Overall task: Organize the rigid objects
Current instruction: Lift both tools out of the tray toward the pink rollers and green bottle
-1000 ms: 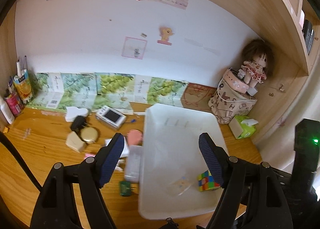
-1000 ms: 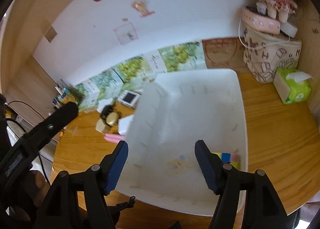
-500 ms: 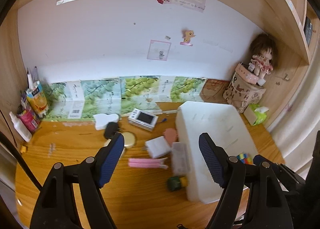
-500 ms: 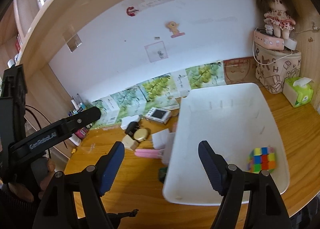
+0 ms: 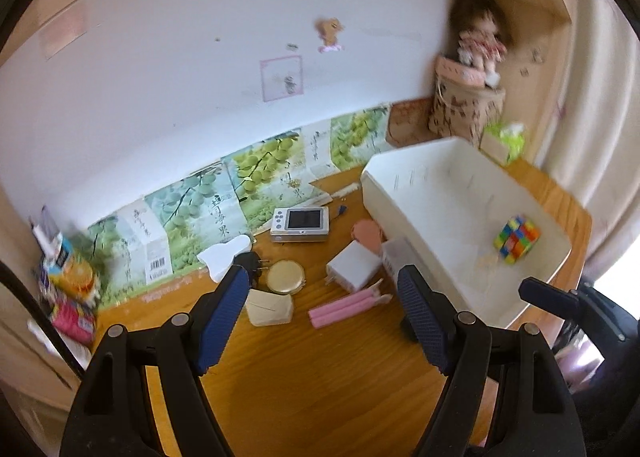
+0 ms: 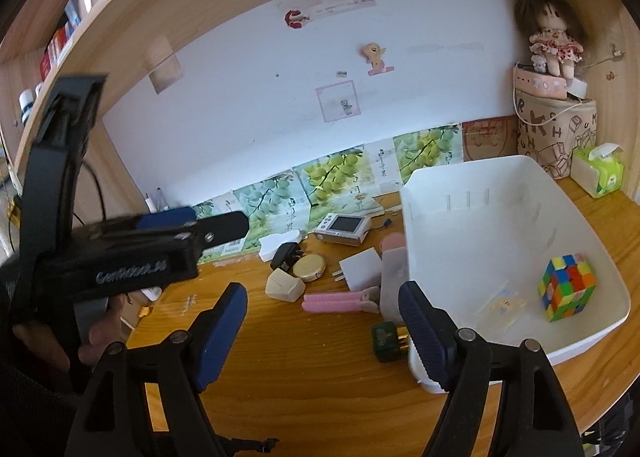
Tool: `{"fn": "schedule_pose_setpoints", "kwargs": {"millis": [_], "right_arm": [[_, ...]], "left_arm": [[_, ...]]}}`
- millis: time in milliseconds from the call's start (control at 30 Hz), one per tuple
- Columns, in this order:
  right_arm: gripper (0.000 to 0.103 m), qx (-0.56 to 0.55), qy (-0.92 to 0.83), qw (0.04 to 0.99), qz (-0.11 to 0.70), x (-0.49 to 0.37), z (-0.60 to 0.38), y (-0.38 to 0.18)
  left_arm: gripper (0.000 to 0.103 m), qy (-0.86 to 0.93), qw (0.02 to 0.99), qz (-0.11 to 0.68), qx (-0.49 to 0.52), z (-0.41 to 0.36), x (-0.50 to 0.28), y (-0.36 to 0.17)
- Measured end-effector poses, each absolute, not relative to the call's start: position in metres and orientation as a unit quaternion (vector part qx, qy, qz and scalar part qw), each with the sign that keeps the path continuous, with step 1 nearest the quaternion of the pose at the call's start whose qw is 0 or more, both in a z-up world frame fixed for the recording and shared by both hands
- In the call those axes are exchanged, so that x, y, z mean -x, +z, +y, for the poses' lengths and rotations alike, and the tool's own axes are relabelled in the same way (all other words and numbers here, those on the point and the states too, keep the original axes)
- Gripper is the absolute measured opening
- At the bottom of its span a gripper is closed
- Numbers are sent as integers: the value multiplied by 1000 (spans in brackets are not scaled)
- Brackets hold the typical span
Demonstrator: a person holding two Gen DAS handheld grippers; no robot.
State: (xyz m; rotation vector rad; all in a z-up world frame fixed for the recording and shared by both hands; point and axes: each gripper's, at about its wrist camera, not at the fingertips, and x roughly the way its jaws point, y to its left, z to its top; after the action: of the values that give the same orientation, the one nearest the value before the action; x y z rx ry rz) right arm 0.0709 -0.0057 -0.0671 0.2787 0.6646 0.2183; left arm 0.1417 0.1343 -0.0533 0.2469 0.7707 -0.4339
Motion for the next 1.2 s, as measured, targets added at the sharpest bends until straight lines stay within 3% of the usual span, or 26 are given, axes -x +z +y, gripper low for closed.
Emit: {"fn": "schedule_pose_setpoints", "kwargs": {"millis": [1200], "right_arm": [[79,-190,-11,889,416,-98,5,-184]], "left_arm": [[80,-323,764,476,-292,72,-204,-178]]}}
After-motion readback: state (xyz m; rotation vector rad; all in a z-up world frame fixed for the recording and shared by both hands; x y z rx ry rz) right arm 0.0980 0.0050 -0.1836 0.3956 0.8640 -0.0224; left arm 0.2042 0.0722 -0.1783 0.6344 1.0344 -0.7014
